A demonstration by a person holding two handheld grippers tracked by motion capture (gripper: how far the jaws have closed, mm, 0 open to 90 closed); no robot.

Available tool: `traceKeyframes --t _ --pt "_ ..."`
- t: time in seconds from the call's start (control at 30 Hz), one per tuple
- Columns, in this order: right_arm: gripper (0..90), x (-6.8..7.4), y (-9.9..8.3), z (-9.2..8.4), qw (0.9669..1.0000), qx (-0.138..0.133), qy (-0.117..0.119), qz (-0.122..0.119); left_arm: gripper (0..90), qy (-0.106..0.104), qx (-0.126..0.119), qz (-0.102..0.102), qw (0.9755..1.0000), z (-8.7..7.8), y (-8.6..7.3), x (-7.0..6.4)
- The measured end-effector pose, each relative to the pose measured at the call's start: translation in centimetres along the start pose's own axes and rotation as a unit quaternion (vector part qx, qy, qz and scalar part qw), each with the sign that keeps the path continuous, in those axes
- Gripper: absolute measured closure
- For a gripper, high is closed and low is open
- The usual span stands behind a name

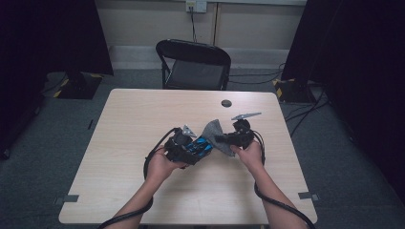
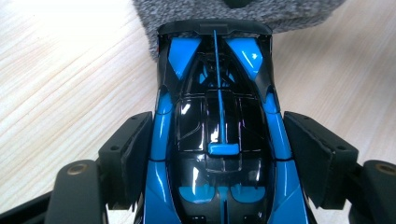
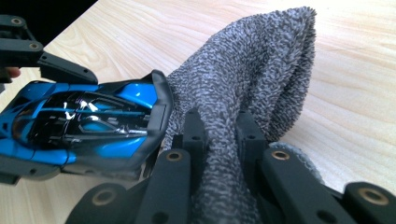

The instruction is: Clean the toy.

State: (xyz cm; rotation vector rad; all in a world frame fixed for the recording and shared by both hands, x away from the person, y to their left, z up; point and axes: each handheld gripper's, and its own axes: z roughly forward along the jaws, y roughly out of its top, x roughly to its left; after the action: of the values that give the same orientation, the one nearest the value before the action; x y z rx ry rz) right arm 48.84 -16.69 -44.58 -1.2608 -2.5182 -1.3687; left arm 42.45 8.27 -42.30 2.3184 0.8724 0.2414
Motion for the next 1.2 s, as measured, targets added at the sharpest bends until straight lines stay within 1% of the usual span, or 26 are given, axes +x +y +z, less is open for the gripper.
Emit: traceKeyframes --t 0.27,0.47,0.6,0.7,0.77,0.87,0.97,1.0,1.03,1.1,1.17,1.2 --pt "78.8 0.0 -0.5 0.0 1.0 0.0 0.009 0.003 27.0 0.006 0.0 -0.006 1.0 0.0 -0.2 0.5" --pt "78.8 -0.1 -0.9 -0.1 0.9999 0.005 0.008 0.004 26.9 0.01 -0.001 -0.013 0.9999 -0.1 -0.4 1.0" --pt "78.9 -0.2 -1.2 -0.3 0.9999 0.011 0.008 0.0 27.0 0.019 -0.001 -0.019 0.9996 -0.4 -0.5 1.6" --pt "78.9 0.1 -1.3 -0.4 0.9998 0.012 0.012 -0.005 27.0 0.022 0.0 -0.023 0.9995 -0.4 -0.7 1.9" --pt "78.9 0.3 -1.3 -0.5 0.9998 0.012 0.016 -0.006 26.9 0.024 0.0 -0.027 0.9993 -0.4 -0.8 2.1" --pt "79.0 0.6 -1.4 -0.6 0.9996 0.017 0.019 -0.012 27.0 0.026 0.001 -0.032 0.9991 -0.4 -1.0 2.4" --pt "79.0 0.7 -1.6 -0.7 0.9993 0.022 0.026 -0.015 27.0 0.027 -0.003 -0.038 0.9989 -0.4 -1.1 2.7" --pt "79.1 0.7 -1.8 -0.7 0.9988 0.029 0.036 -0.017 27.0 0.029 -0.004 -0.041 0.9987 -0.5 -1.2 2.9" --pt "79.1 0.7 -1.8 -0.7 0.9988 0.029 0.036 -0.017 27.0 0.029 -0.004 -0.041 0.9987 -0.5 -1.2 2.9" --pt "79.0 0.8 -2.0 -0.8 0.9982 0.036 0.045 -0.018 27.0 0.031 -0.005 -0.043 0.9986 -0.8 -1.2 3.0" --pt "79.1 0.7 -2.1 -1.0 0.9982 0.039 0.041 -0.021 27.0 0.031 -0.007 -0.04 0.9987 -0.9 -1.2 3.0" --pt "79.1 0.4 -2.1 -1.2 0.9987 0.036 0.033 -0.017 27.0 0.031 -0.006 -0.039 0.9987 -1.0 -1.2 2.9"
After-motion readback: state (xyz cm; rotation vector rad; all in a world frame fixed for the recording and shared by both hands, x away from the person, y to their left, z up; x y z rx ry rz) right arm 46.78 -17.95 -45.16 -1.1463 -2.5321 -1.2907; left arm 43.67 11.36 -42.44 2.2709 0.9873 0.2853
